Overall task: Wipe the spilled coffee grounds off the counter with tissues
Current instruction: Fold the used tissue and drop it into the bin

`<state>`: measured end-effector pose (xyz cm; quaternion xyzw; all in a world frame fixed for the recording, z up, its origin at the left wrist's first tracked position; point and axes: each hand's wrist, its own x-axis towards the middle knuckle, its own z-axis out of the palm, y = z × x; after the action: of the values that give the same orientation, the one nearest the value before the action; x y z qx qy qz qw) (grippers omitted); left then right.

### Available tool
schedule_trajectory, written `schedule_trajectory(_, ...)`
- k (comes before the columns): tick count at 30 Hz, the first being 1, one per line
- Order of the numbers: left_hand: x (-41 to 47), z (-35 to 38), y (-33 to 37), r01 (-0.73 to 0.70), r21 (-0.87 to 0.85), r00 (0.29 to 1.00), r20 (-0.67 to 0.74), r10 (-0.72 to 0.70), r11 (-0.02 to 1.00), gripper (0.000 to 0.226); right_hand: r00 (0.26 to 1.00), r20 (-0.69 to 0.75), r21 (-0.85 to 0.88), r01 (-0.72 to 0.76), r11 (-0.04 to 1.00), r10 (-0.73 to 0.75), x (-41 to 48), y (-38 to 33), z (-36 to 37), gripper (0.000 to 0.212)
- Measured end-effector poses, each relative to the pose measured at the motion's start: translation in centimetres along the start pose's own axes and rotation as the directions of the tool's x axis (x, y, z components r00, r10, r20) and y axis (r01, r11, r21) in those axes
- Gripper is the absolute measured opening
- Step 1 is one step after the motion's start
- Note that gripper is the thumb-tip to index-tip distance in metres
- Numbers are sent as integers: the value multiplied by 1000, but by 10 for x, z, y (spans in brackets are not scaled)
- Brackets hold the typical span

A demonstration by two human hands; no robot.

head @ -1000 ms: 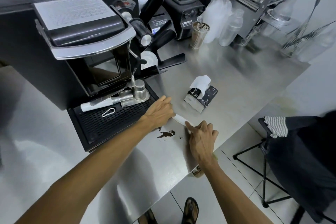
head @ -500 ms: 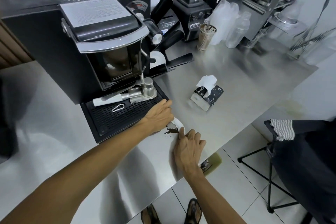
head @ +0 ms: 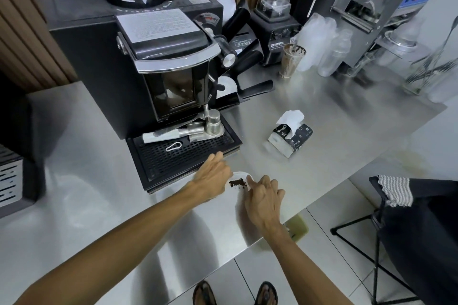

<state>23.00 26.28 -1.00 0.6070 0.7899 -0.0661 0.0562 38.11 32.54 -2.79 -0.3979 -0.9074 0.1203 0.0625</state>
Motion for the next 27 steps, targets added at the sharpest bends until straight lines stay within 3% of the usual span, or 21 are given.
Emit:
schedule_trajectory(4, 2, -2, 0, 62, -103, 994, -81, -71, 993, 37, 999, -30, -39, 34, 999, -35, 20, 13, 0, 23)
schedule_trajectory(10, 3, -6, 13, 136, -183, 990, -9, -140, 974, 37, 994, 34, -119, 111, 987, -108, 36, 17, 2, 28)
schedule_trajectory(16, -6, 3, 16, 167, -299, 986, 54, -158, 940, 47, 981, 80, -55, 180, 982, -175, 14, 19, 4, 33)
schedule_trajectory(21, -8, 5, 14, 233, -439, 968, 18, -251, 868, 58, 992, 36, 81, 118, 990, -121, 25, 22, -2, 33)
schedule_trajectory(24, -1, 4, 12, 235, -450, 964, -6, -266, 862, 62, 991, 11, 65, 130, 989, -131, 40, 23, -3, 30)
schedule_trajectory(27, 1, 3, 13, 233, -406, 970, 25, -244, 884, 55, 971, 9, 3, 238, 971, -238, 45, 24, -4, 19)
